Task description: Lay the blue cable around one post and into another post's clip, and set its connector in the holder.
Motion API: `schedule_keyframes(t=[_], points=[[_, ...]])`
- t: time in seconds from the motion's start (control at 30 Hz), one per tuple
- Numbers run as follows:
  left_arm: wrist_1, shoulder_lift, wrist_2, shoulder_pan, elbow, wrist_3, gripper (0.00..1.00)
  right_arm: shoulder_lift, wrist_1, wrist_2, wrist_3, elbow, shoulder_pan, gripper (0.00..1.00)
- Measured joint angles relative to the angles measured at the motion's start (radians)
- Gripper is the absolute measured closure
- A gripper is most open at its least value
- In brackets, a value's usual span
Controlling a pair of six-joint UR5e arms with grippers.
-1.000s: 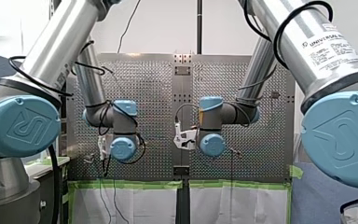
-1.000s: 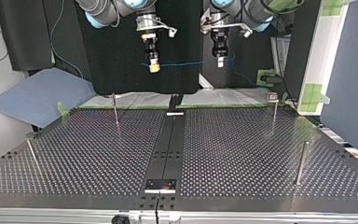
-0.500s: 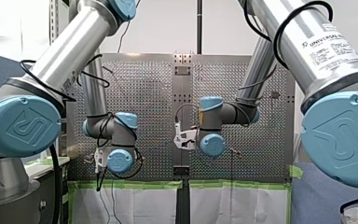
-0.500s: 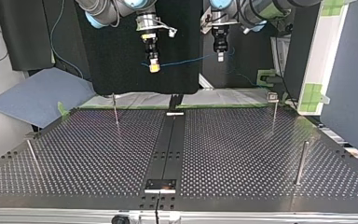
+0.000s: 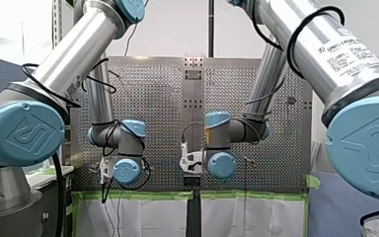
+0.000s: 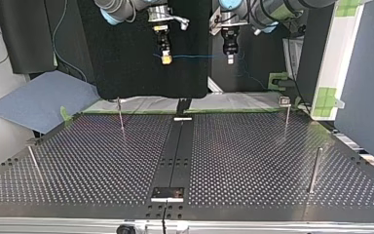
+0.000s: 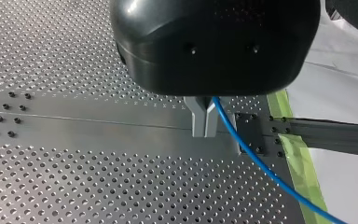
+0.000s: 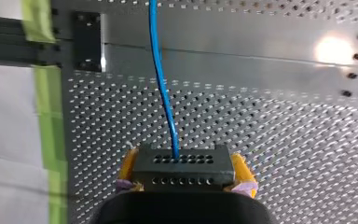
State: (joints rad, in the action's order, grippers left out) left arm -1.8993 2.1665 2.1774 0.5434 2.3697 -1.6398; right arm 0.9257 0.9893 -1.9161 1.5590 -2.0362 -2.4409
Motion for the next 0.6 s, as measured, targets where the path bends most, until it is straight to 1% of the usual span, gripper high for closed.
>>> schedule_keyframes(t=[0.1, 0.27, 0.33, 0.47, 0.53, 0.6], points=[[0.0, 0.0, 0.0, 0.0, 0.0, 0.0, 1.0, -0.005, -0.001, -0.027, 0.018, 0.0, -0.004, 1.0], [0.0, 0.0, 0.0, 0.0, 0.0, 0.0, 1.0, -0.007, -0.001, -0.063, 0.025, 0.0, -0.005, 1.0], [0.0, 0.0, 0.0, 0.0, 0.0, 0.0, 1.0, -0.007, -0.001, -0.07, 0.026, 0.0, -0.005, 1.0], [0.002, -0.002, 0.003, 0.002, 0.001, -0.003, 1.0, -0.008, -0.001, -0.074, 0.026, 0.0, -0.005, 1.0], [0.006, -0.012, 0.012, 0.012, 0.0, -0.012, 1.0, -0.009, 0.0, -0.077, 0.026, 0.004, 0.001, 1.0], [0.001, -0.024, 0.024, 0.024, -0.004, -0.024, 1.0, -0.003, -0.005, -0.083, 0.032, 0.014, 0.01, 1.0]])
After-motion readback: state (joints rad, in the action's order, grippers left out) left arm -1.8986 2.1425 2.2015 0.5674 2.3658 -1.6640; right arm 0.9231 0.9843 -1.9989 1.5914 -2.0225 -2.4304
